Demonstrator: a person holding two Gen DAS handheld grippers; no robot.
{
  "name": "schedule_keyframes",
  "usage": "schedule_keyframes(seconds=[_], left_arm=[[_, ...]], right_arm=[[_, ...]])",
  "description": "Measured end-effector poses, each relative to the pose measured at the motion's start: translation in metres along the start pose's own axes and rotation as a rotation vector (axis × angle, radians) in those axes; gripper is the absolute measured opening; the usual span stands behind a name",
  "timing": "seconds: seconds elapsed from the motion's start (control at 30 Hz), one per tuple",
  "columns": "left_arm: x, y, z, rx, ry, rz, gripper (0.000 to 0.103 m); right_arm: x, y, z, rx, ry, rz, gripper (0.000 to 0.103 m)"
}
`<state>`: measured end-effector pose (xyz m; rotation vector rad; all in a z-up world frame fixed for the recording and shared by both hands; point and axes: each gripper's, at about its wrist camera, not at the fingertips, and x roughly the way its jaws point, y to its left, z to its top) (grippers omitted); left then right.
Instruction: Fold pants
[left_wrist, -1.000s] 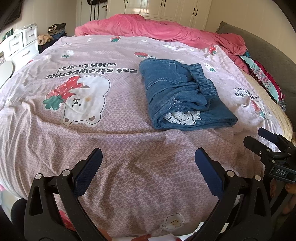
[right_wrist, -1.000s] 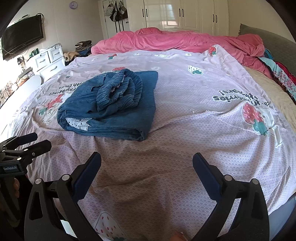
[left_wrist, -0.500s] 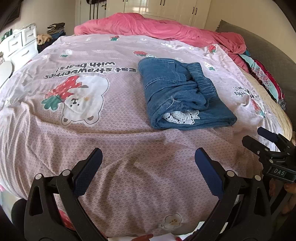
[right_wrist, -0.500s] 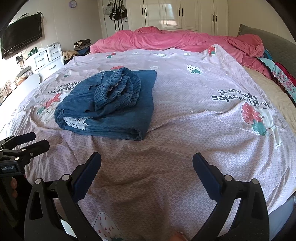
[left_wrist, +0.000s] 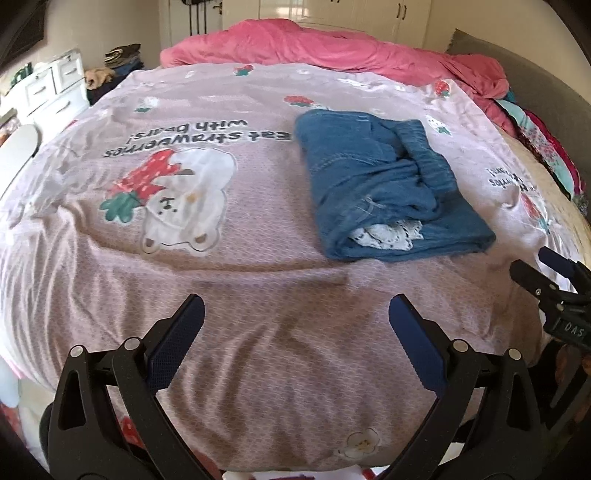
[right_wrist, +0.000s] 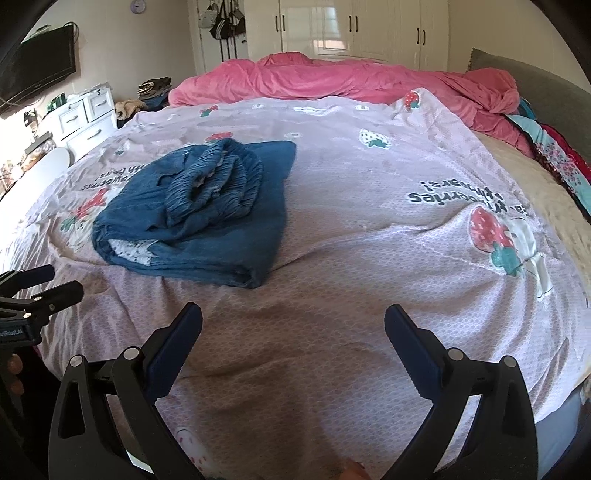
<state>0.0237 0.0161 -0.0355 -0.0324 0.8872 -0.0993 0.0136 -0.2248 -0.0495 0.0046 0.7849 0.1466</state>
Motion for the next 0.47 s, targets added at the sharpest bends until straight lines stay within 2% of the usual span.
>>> schedule_keyframes(seconds=[0.1,0.2,0.3,0.4,0.47], left_arm=[[-0.011,0.011,0.004,-0.024,-0.057,-0.018,0.094],[-0.011,0.036,0.019,-0.055,-0.053,0.019,0.094],[0.008,0.083,0.041,-0.05,0.015,0.174,0.094],[0.033,0.143,0.063,-0.059,0.049,0.302,0.094],[0.051,0.184,0.076,-0.101,0.086,0.36,0.094]], right_arm=[[0.001,-0.011,0.005,0.02,0.001,-0.021,0.099],[0.002,-0.03,0.016,0.044,-0.001,-0.052,0.099],[0.006,-0.078,0.038,0.113,-0.006,-0.105,0.099],[0.026,-0.142,0.057,0.21,0.051,-0.188,0.099],[0.037,-0.176,0.069,0.203,0.063,-0.314,0.099]])
